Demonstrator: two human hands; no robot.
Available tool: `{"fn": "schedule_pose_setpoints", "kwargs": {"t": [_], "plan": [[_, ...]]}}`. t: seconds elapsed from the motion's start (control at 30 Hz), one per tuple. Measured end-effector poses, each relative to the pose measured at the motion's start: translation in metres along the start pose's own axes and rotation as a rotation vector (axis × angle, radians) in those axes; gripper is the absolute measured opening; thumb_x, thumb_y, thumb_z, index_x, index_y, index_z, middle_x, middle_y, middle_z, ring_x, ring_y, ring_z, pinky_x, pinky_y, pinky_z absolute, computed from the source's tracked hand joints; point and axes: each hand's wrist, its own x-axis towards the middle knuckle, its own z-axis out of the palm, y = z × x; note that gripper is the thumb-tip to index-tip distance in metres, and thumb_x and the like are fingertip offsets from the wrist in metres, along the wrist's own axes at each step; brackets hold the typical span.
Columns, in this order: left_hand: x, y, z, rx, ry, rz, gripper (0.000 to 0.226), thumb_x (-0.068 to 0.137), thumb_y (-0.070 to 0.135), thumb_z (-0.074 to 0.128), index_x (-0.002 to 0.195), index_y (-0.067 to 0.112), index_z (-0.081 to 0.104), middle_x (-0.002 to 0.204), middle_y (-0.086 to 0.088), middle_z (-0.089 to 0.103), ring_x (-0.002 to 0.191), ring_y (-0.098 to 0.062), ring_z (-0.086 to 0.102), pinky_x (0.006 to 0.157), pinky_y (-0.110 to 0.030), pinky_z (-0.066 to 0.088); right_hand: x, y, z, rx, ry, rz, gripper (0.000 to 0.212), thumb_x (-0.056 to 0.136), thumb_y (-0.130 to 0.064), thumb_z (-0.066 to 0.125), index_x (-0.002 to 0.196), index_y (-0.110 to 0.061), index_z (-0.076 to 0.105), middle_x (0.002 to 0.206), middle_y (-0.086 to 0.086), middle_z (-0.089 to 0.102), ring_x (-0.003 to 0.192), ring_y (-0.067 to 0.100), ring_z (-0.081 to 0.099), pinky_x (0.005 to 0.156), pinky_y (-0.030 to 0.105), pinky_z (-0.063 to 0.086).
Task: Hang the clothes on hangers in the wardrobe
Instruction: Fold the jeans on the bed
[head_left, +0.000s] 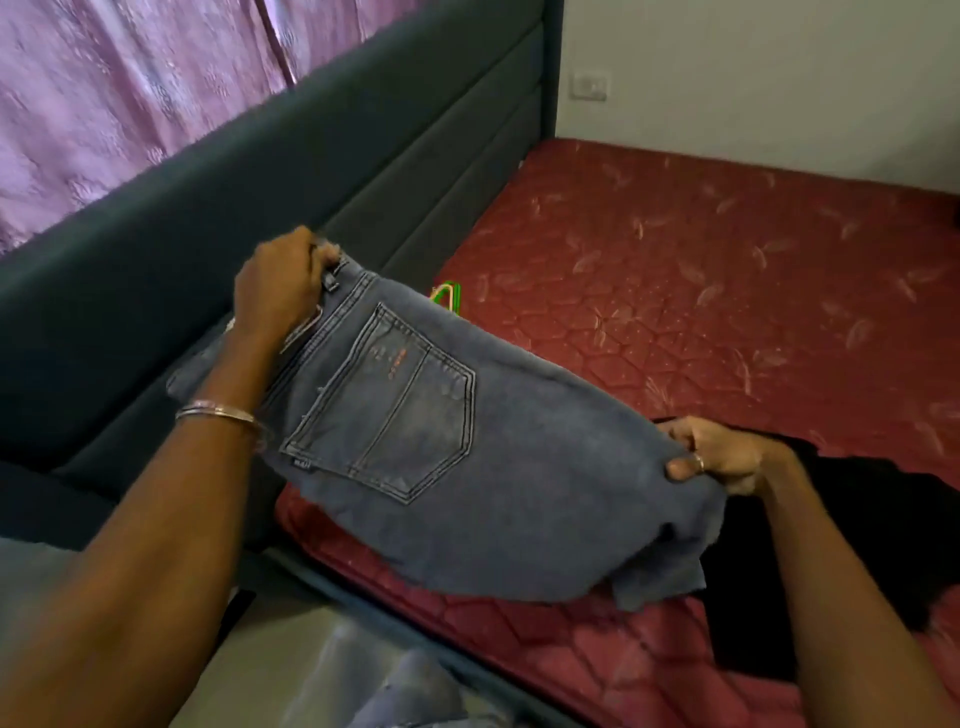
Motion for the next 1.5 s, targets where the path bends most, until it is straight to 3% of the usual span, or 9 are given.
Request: {"fn": "schedule_pose_setpoints", "kwargs": {"t": [0.17, 0.3, 0.47, 0.63, 0.8, 0.93, 1.13, 1.23, 1.5], "plan": [[-0.048, -0.058, 0.079, -0.103, -0.146, -0.232, 0.024, 0.097, 0.024, 0.040, 0.098, 0.005, 0.054, 0.104, -0.023, 0.060, 0.096, -0.041, 0.056, 0.073, -0.041, 0.039, 0.065, 0.013, 0.001, -0.105, 0.330, 0.042, 0.039, 0.073, -0.012, 0.079, 0.107, -0.002, 0.062, 0.078, 0.011, 0.065, 0.071, 0.017, 0.064, 0.061, 0.027, 0.053], [-0.077, -0.113, 0.187, 0.195, -0.269, -0.269, 0.029, 0.092, 0.008, 0.048, 0.119, -0.002, 0.050, 0.118, -0.028, 0.052, 0.109, -0.046, 0.048, 0.087, -0.055, 0.037, 0.188, 0.090, 0.006, -0.802, 0.739, 0.224, 0.047, 0.087, -0.019, 0.069, 0.130, -0.012, 0.052, 0.116, 0.019, 0.060, 0.111, 0.034, 0.054, 0.090, 0.041, 0.042], [-0.170, -0.130, 0.341, 0.093, -0.843, -0.205, 0.056, 0.085, 0.034, 0.065, 0.134, 0.013, 0.048, 0.133, -0.023, 0.045, 0.117, -0.044, 0.047, 0.095, -0.056, 0.040, 0.289, 0.212, 0.062, -1.263, 0.818, 0.316, 0.044, 0.081, -0.012, 0.066, 0.124, -0.011, 0.058, 0.125, 0.019, 0.056, 0.114, 0.040, 0.049, 0.089, 0.054, 0.041], [-0.245, -0.129, 0.394, 0.123, -1.048, -0.233, 0.091, 0.079, 0.055, 0.063, 0.147, 0.046, 0.002, 0.159, 0.003, -0.014, 0.146, -0.030, -0.009, 0.105, -0.072, 0.012, 0.297, 0.271, 0.096, -1.229, 1.093, 0.279, 0.037, 0.075, -0.011, 0.065, 0.111, -0.009, 0.057, 0.115, 0.030, 0.054, 0.104, 0.039, 0.042, 0.081, 0.055, 0.043], [-0.254, -0.153, 0.395, 0.126, -1.042, -0.130, 0.105, 0.069, 0.066, 0.064, 0.141, 0.052, -0.010, 0.155, 0.012, -0.024, 0.143, -0.032, -0.021, 0.092, -0.083, 0.007, 0.278, 0.277, 0.122, -0.490, 1.150, 0.269, 0.036, 0.093, -0.032, 0.057, 0.076, -0.001, 0.064, 0.070, 0.019, 0.066, 0.067, 0.036, 0.065, 0.062, 0.034, 0.043], [-0.249, -0.165, 0.404, 0.154, -1.057, -0.085, 0.103, 0.070, 0.069, 0.058, 0.137, 0.054, -0.019, 0.153, 0.014, -0.029, 0.142, -0.031, -0.025, 0.093, -0.084, 0.003, 0.274, 0.278, 0.138, 0.797, 1.278, 0.344, 0.019, 0.078, -0.025, 0.071, 0.078, -0.013, 0.056, 0.057, -0.003, 0.067, 0.046, 0.007, 0.061, 0.047, 0.028, 0.052], [-0.253, -0.097, 0.399, 0.350, -0.921, -0.179, 0.087, 0.070, 0.041, 0.076, 0.144, 0.022, 0.035, 0.157, -0.014, 0.016, 0.144, -0.037, 0.011, 0.099, -0.080, 0.002, 0.260, 0.270, 0.092, 1.210, 1.419, 0.133, 0.024, 0.079, -0.015, 0.074, 0.101, -0.019, 0.067, 0.096, -0.007, 0.069, 0.088, 0.009, 0.061, 0.075, 0.023, 0.048], [-0.271, -0.043, 0.392, 0.095, -0.837, 0.177, 0.075, 0.061, 0.049, 0.079, 0.126, 0.016, 0.058, 0.142, -0.018, 0.043, 0.129, -0.039, 0.041, 0.102, -0.073, 0.019, 0.252, 0.259, 0.078, 1.352, 1.374, -0.100, 0.060, 0.066, -0.013, 0.079, 0.124, -0.013, 0.061, 0.128, 0.002, 0.062, 0.116, 0.020, 0.060, 0.095, 0.038, 0.048], [-0.313, 0.027, 0.404, 0.297, -1.159, 0.490, 0.063, 0.067, 0.028, 0.068, 0.129, 0.029, 0.056, 0.119, -0.011, 0.062, 0.091, -0.036, 0.062, 0.062, -0.051, 0.055, 0.207, 0.249, 0.065, 1.511, 1.144, 0.140, 0.022, 0.073, -0.014, 0.069, 0.093, -0.016, 0.062, 0.088, 0.001, 0.068, 0.082, 0.020, 0.061, 0.067, 0.029, 0.053]]}}
